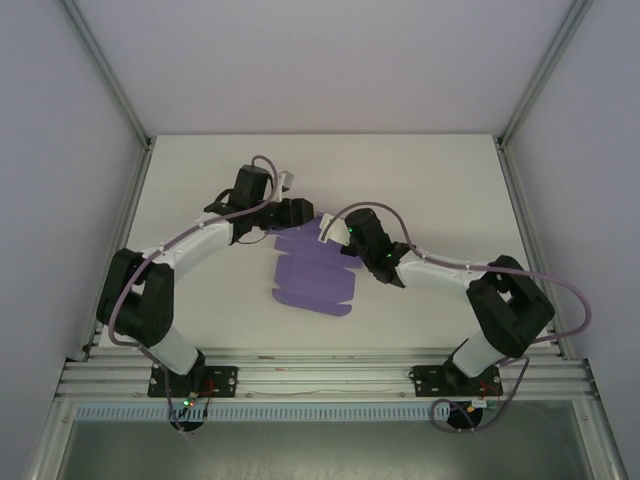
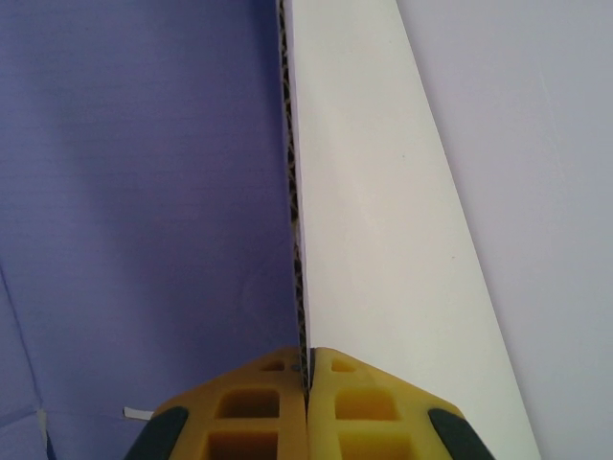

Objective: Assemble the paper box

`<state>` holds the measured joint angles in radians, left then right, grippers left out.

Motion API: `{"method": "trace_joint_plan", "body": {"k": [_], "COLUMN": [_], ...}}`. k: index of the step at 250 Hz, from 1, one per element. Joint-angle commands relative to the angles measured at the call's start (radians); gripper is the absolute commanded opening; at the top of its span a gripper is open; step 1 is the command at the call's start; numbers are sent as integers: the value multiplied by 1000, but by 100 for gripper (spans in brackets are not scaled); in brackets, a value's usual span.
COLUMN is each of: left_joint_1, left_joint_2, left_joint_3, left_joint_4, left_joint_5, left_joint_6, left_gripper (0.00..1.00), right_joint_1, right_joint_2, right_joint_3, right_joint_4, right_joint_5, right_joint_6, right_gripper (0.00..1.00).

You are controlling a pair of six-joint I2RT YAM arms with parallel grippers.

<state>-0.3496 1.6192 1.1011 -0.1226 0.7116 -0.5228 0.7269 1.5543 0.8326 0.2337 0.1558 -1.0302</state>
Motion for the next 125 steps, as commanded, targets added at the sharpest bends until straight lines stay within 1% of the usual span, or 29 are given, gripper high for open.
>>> {"method": "trace_joint_plan", "body": {"k": [1, 19, 28, 46, 65, 69, 125], "left_joint_1": [-11, -14, -18, -22, -27, -28, -38], "left_joint_2": [11, 18, 20, 32, 43, 45, 40], "left_joint_3": [34, 23, 20, 16, 18, 19, -5], "left_joint_4": [73, 125, 148, 178, 188, 191, 196], "left_joint_5": [24, 32, 28, 21, -6, -14, -62], "left_joint_6": [-24, -74, -92, -113, -131, -133, -130], "left_gripper": [52, 49, 46, 45, 34, 33, 33], "right_joint_1": [5, 5, 6, 6, 5, 6, 5], "right_joint_2": [-20, -20, -19, -20, -24, -24, -33], "right_joint_3": [-10, -9, -10, -10, -16, -17, -23], "right_joint_4": [33, 28, 27, 28, 35, 39, 44], "right_joint_5": [-27, -44, -50, -50, -50, -52, -49], "right_joint_6": [-13, -11, -9, -11, -13, -12, -7], "right_gripper": [0, 0, 0, 0, 0, 0, 0]}}
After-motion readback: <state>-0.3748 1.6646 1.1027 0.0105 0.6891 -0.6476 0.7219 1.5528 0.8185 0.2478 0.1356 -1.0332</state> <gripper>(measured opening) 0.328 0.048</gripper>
